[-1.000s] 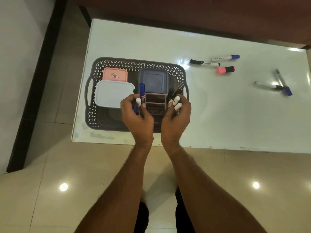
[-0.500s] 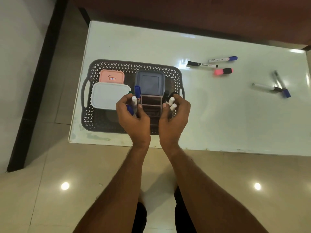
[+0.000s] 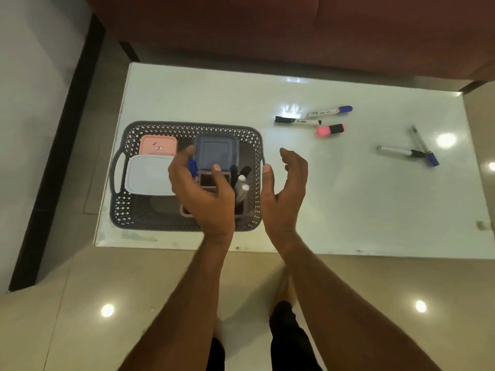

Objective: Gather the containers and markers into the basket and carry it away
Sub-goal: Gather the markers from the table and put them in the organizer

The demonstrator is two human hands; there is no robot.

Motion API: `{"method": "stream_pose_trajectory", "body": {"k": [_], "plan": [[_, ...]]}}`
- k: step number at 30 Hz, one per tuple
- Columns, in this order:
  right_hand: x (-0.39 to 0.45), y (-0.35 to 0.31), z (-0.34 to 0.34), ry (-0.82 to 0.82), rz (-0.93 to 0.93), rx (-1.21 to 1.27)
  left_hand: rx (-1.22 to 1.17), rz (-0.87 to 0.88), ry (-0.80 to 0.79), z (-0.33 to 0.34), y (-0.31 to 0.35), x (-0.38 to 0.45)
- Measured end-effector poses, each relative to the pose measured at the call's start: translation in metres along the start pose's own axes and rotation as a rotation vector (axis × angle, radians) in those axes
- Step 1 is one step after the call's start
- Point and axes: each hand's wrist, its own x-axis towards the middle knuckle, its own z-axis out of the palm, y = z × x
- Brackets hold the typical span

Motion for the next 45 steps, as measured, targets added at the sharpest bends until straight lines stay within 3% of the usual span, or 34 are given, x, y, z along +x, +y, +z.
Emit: {"method": "stream_pose_trajectory", "body": {"k": [9, 18, 24, 30, 34, 38, 45], "plan": [[0.096, 0.068, -0.075, 0.073, -0.104, -0.226, -0.035, 0.096, -0.249, 0.115, 0.054, -0.025], [0.195, 0.143, -0.106, 0.041, -0.116, -0.402, 0.238, 0.142, -0.478, 0.246, 0.029, -0.046], [0.262, 0.173, -0.077, -0.257, -0.09, -0.526, 0.492, 0.227, -0.602, 0.3, -0.014, -0.036], [0.298, 0.193, -0.05, -0.553, -0.175, -0.743, 0.699, 0.323, -0.639, 0.309, -0.034, -0.031], [0.302, 0.202, -0.044, -0.531, -0.204, -0.777, 0.778, 0.313, -0.678, 0.31, -0.033, -0.03], [0.304, 0.206, -0.054, -0.432, -0.172, -0.684, 0.736, 0.197, -0.641, 0.311, -0.02, -0.028], [0.312, 0.21, -0.112, -0.227, -0.098, -0.686, 0.489, 0.154, -0.583, 0.345, 0.045, -0.056]]}}
